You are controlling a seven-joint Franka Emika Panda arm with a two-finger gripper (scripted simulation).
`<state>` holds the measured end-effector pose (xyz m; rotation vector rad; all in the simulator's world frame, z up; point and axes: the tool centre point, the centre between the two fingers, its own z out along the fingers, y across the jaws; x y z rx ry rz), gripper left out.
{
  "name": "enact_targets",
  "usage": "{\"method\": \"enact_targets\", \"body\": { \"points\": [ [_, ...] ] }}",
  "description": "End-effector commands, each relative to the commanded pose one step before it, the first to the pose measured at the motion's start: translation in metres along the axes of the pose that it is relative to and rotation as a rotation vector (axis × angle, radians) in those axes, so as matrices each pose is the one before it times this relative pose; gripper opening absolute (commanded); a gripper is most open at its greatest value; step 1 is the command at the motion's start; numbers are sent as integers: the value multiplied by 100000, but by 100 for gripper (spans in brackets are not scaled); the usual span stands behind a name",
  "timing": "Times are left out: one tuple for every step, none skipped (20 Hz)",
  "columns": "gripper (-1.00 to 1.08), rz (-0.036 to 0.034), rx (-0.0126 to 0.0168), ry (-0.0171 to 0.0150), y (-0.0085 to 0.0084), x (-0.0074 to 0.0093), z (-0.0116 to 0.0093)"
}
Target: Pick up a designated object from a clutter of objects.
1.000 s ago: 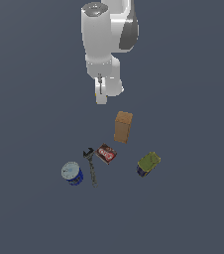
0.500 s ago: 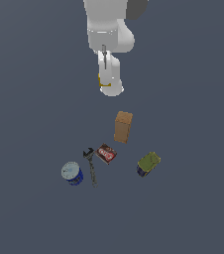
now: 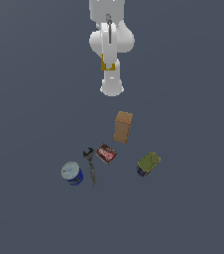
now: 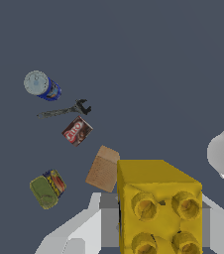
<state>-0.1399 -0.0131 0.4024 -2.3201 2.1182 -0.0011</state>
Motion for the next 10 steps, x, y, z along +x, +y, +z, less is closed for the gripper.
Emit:
{"method": "enact_targets", "body": {
  "points": [
    [-100, 9, -55, -25, -121, -216, -1071],
    [-100, 0, 0, 0, -45, -61, -302],
    [-100, -3, 8, -48, -38, -31, -253],
    [-100, 0, 0, 0, -37, -39, -202],
    [-100, 0, 0, 0, -33, -28, -152],
    [-100, 0, 0, 0, -30, -17, -102],
    [-100, 0, 0, 0, -26, -6, -51],
    [-100, 0, 0, 0, -22, 6, -1],
    [-100, 45, 0, 20, -14, 23, 36],
    [-100, 0, 0, 0, -5, 6, 22]
  ]
}}
